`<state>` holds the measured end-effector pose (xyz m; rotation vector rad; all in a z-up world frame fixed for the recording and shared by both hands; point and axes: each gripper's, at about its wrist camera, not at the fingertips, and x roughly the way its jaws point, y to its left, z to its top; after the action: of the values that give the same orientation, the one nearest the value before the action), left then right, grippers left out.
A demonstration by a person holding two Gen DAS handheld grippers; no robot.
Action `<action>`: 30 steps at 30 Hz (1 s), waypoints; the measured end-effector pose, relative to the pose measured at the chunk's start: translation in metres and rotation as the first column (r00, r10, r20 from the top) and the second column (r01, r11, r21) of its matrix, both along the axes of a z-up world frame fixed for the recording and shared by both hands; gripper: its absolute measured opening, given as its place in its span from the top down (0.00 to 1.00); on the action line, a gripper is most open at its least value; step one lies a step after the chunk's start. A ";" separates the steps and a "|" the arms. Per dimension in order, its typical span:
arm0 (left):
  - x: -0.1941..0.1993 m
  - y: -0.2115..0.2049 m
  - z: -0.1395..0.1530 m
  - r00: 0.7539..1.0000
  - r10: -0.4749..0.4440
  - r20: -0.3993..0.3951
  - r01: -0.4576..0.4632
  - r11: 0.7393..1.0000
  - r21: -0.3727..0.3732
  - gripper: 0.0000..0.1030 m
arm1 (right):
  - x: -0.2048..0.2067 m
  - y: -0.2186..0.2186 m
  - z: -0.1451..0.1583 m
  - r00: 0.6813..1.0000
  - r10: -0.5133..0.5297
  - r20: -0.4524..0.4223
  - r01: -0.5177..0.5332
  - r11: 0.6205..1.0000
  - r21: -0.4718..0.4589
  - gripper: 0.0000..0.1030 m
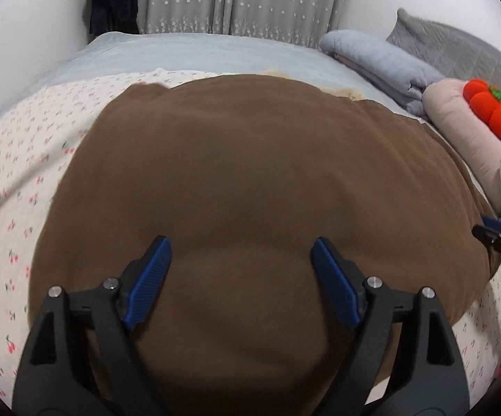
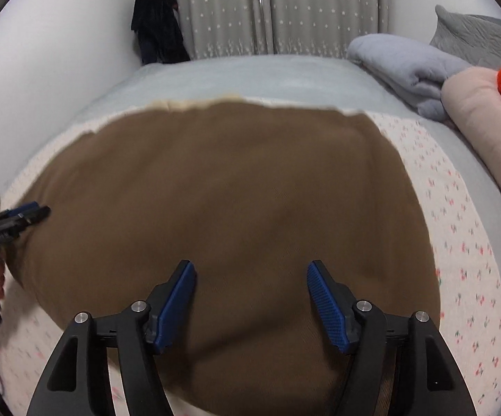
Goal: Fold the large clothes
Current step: 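Open both grippers above the folded coat bundle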
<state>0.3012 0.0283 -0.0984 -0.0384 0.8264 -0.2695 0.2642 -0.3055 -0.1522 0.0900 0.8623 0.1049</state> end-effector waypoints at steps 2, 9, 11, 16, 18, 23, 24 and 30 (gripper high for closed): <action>-0.008 0.014 0.000 1.000 0.016 -0.004 -0.016 1.000 0.013 0.18 | -0.010 -0.019 -0.005 1.000 -0.012 -0.002 0.012 0.999 0.046 0.26; -0.045 0.060 0.028 0.996 0.084 -0.033 -0.086 0.994 -0.067 0.18 | -0.037 -0.018 0.021 0.998 -0.055 0.004 0.055 0.998 0.008 0.25; -0.055 0.076 0.033 0.989 0.128 -0.076 -0.139 0.978 -0.156 0.13 | -0.043 -0.009 0.030 0.998 -0.053 0.015 0.053 0.999 -0.002 0.25; -0.066 0.103 0.022 0.945 0.189 -0.267 -0.279 0.894 -0.351 0.09 | -0.043 0.002 0.040 0.997 -0.074 -0.001 0.073 0.994 -0.083 0.25; -0.072 0.109 0.017 0.934 0.191 -0.301 -0.304 0.868 -0.394 0.09 | -0.048 -0.002 0.042 0.997 -0.077 0.002 0.076 0.994 -0.078 0.25; -0.078 0.116 0.000 0.924 0.184 -0.335 -0.319 0.853 -0.412 0.09 | -0.066 -0.031 0.040 0.990 -0.143 -0.012 0.143 0.989 -0.036 0.24; -0.078 0.116 -0.007 0.914 0.198 -0.353 -0.342 0.846 -0.410 0.09 | -0.068 -0.036 0.039 0.988 -0.151 -0.018 0.151 0.988 -0.014 0.24; -0.070 0.114 -0.040 0.874 0.203 -0.442 -0.441 0.712 -0.546 0.09 | -0.069 -0.038 0.033 0.988 -0.149 -0.042 0.151 0.988 0.041 0.24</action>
<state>0.2310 0.1420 -0.1383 -0.9004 1.0360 -0.1919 0.1957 -0.3434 -0.1193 0.1988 0.8897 -0.0191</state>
